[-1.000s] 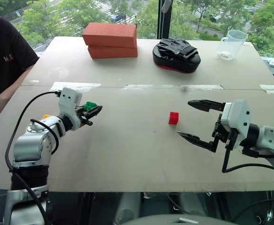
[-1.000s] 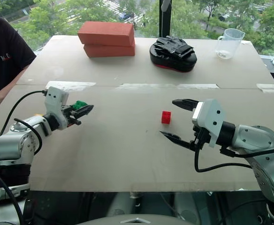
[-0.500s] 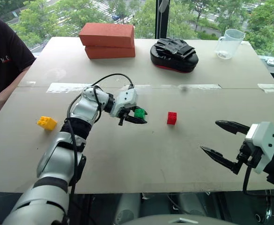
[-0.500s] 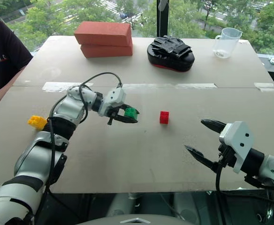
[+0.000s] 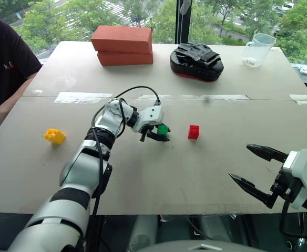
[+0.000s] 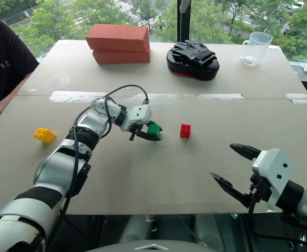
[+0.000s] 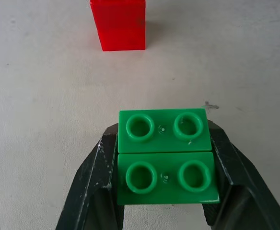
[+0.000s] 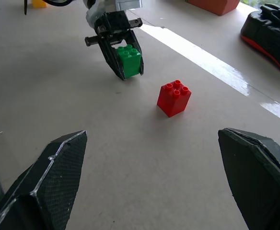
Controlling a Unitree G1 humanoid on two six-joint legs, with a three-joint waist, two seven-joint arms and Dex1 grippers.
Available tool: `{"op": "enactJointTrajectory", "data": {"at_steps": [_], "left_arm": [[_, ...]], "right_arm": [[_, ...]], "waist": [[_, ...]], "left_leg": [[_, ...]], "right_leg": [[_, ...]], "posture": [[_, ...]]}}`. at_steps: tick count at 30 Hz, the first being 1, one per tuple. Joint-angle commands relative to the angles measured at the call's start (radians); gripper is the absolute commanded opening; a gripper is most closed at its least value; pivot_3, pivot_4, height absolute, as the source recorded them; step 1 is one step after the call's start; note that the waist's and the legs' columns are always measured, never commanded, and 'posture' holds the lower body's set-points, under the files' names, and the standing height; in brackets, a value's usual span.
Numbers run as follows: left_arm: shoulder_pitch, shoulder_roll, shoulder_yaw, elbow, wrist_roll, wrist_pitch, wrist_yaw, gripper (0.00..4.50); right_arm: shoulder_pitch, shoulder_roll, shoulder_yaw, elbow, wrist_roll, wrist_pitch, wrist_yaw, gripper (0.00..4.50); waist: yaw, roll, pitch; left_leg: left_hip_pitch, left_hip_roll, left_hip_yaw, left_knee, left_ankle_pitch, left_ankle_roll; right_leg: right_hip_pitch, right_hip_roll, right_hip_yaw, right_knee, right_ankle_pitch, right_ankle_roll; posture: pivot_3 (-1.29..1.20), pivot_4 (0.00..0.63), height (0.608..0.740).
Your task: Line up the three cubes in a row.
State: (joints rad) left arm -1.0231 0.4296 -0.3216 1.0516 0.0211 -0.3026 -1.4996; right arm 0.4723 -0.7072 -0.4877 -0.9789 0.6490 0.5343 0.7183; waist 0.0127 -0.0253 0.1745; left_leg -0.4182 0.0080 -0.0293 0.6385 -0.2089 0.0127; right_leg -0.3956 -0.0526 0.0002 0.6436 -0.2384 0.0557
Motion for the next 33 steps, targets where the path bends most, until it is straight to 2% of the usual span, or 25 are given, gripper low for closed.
{"op": "enactJointTrajectory", "data": {"at_steps": [1, 9, 21, 33], "left_arm": [[-0.031, -0.003, 0.028, 0.01, 0.013, -0.005, 0.023, 1.3], [-0.033, -0.01, 0.041, 0.027, 0.022, 0.0, 0.039, 1.3], [-0.05, -0.017, 0.063, 0.046, 0.03, 0.017, 0.021, 1.3], [-0.062, -0.023, 0.067, 0.061, 0.033, 0.009, -0.02, 1.3]], "right_arm": [[-0.021, -0.013, -0.015, -0.02, 0.005, -0.036, 0.005, 4.5], [-0.098, -0.059, 0.005, 0.061, -0.001, -0.049, 0.04, 4.5], [-0.356, -0.22, 0.025, 0.364, 0.084, -0.064, 0.301, 4.5], [-0.383, -0.219, 0.048, 0.387, 0.055, -0.075, 0.321, 4.5]], "waist": [[0.0, 0.0, 0.0], [0.0, 0.0, 0.0], [0.0, 0.0, 0.0], [0.0, 0.0, 0.0]], "left_leg": [[0.0, 0.0, 0.0, 0.0, 0.0, 0.0], [0.0, 0.0, 0.0, 0.0, 0.0, 0.0], [0.0, -0.001, 0.0, 0.003, 0.0, 0.0], [-0.001, -0.001, -0.001, 0.004, 0.0, 0.0]], "right_leg": [[0.0, 0.0, 0.0, 0.0, 0.0, 0.0], [0.0, 0.0, 0.0, 0.0, 0.002, -0.003], [0.001, 0.0, 0.0, 0.001, 0.003, -0.003], [0.001, 0.0, -0.001, 0.002, 0.003, -0.003]], "posture": [[0.0, 0.15, 0.74], [0.0, 0.15, 0.74], [0.0, 0.15, 0.74], [0.0, 0.15, 0.74]]}}
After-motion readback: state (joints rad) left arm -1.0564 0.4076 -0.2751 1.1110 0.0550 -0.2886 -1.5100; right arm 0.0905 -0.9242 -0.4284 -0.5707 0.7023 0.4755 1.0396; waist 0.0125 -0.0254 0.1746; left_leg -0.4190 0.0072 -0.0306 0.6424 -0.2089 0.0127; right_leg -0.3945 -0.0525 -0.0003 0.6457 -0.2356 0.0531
